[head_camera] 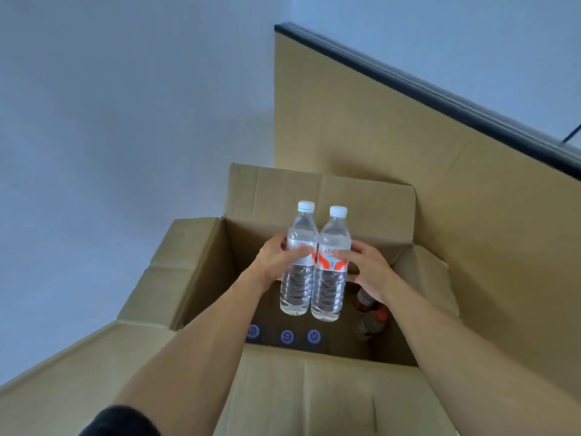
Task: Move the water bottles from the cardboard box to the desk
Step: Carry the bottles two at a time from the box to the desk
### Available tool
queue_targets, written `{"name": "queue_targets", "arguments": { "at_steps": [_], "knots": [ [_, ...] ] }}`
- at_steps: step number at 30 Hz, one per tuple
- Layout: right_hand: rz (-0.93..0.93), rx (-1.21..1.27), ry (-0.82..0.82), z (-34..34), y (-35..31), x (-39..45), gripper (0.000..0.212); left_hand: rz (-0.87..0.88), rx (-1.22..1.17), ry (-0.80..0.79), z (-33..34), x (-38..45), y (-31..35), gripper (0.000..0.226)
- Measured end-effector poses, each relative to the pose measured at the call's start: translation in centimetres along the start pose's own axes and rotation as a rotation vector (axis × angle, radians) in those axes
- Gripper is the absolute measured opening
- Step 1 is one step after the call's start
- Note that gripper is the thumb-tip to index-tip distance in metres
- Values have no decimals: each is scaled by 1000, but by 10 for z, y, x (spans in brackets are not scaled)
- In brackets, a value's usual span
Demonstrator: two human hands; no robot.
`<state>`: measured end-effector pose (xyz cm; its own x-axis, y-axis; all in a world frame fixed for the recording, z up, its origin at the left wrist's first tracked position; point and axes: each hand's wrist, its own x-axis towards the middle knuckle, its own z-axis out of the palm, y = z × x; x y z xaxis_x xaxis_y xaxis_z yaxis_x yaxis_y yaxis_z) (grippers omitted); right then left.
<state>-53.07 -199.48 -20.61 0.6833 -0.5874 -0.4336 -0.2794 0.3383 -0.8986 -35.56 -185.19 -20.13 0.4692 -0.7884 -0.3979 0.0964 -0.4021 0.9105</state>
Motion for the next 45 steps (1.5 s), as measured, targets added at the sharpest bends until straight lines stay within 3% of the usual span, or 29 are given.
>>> {"name": "queue_targets", "arguments": {
  "at_steps": [2,7,12,17,22,26,31,34,41,45],
  "knots": [
    [-24,33,15,8,-10,-6,23,24,-89,28,2,-12,10,39],
    [-41,104,-12,33,-34,-21,45,14,-355,-43,6,-45,30,37],
    [23,83,-162,45,-48,-30,50,80,-299,-100,0,-78,31,46],
    [46,47,-307,62,-53,-42,51,28,-405,172,3,-114,19,74],
    [109,25,-526,92,-47,-57,57,48,-470,456,6,-157,5,73],
    [177,0,-684,132,-37,-73,61,89,-496,561,-8,-206,-5,71],
    [193,-81,-905,198,-22,-109,48,105,-606,689,-36,-292,-27,60],
    [147,-132,-1031,241,-11,-138,63,151,-638,784,-51,-344,-45,57],
    [140,-201,-1301,357,35,-228,68,181,-621,1132,-68,-475,-103,78],
    [150,-269,-1440,418,70,-292,57,196,-685,1283,-73,-554,-140,80]
  ]
}}
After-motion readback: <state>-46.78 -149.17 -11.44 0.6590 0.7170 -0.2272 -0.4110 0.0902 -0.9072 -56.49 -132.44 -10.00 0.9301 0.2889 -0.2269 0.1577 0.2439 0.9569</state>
